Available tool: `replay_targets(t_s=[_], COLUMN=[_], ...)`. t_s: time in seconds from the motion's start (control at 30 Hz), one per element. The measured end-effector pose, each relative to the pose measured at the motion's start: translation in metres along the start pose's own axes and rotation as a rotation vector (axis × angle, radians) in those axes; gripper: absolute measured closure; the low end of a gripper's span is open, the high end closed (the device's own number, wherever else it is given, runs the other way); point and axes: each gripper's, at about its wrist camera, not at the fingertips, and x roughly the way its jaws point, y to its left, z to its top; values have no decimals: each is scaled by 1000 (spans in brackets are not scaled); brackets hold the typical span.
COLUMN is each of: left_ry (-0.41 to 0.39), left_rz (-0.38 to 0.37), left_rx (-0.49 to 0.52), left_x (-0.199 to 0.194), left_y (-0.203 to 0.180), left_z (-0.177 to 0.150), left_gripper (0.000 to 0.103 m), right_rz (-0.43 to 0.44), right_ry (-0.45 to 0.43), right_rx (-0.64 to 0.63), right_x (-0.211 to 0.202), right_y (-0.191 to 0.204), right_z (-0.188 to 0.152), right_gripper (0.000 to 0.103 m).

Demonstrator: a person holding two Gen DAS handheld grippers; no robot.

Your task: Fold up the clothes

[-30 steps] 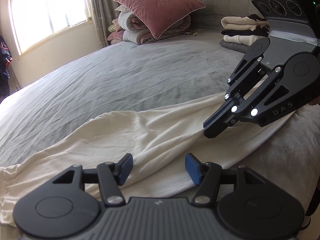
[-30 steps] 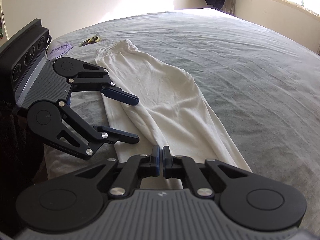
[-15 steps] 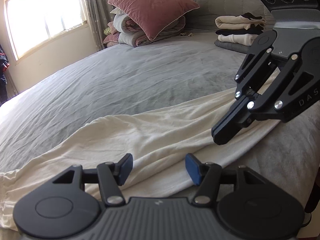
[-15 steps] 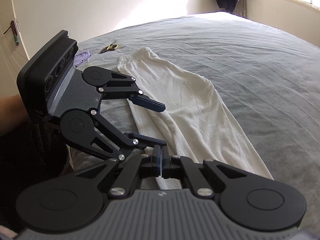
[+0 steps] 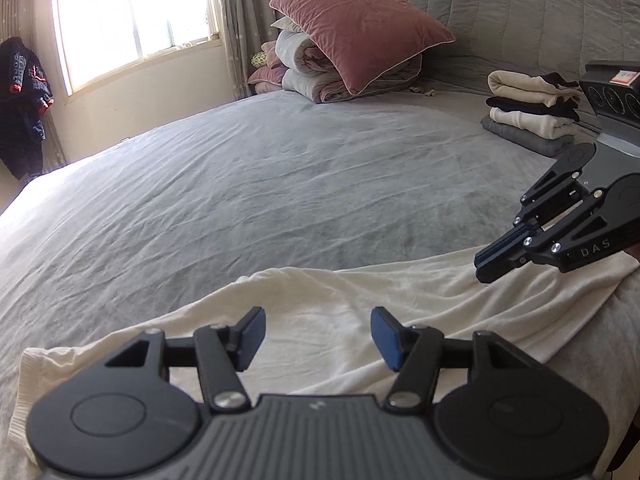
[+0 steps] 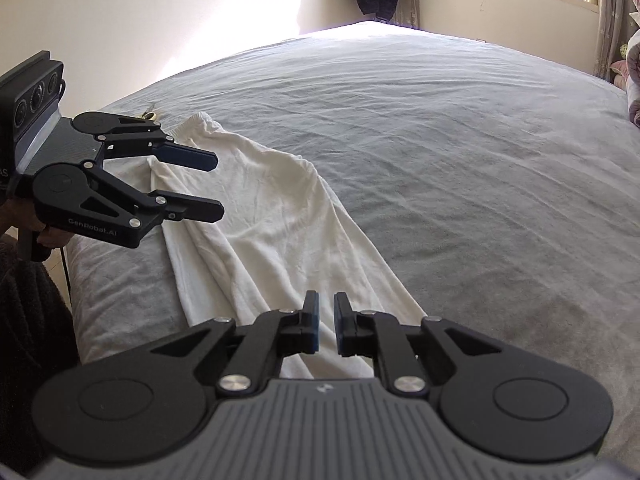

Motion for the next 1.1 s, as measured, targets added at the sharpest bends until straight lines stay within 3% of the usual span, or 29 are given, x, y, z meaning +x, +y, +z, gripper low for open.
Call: replay_targets(t_s=[0.17, 0.37, 0.47, 0.5, 0.53, 0.67, 0.7, 0.8, 1.03, 1.07, 1.1], left_ry=[11, 104, 146, 159, 172, 214, 219, 230, 220, 223, 227], left_rz=[28, -76, -135, -159, -178, -229, -227, -221, -185, -171, -155], left_rx=[-101, -363, -498, -536, -564, -636, -639, -653, -700, -698, -694], left_x=[31, 64, 72, 74, 75, 78, 79, 82, 80, 80, 80], left_y=[17, 41, 49, 51, 51, 51, 50, 48, 53, 53, 53], left_z=[9, 8, 11, 12, 11, 8, 7, 3, -4, -6, -7], left_gripper=[43, 51, 51, 51, 51, 51, 51, 51, 61, 65, 80], right_rz=[-10, 38, 56, 66, 74, 92, 102, 130, 190, 199, 200], right_ry=[26, 47, 46, 40, 34, 1, -6, -5, -6, -6, 0], right_rx=[63, 126, 132, 136, 136, 129, 129, 129, 13, -5, -12], right_x=[9, 24, 31, 33, 35, 45, 49, 55, 51, 50, 52], right_y=[-23, -37, -39, -39, -39, -33, -31, -27, 2, 7, 10], right_z=[1, 3, 4, 5, 7, 13, 14, 15, 14, 14, 13], right_gripper=[89, 89, 78, 68, 65, 66, 68, 92, 96, 96, 96])
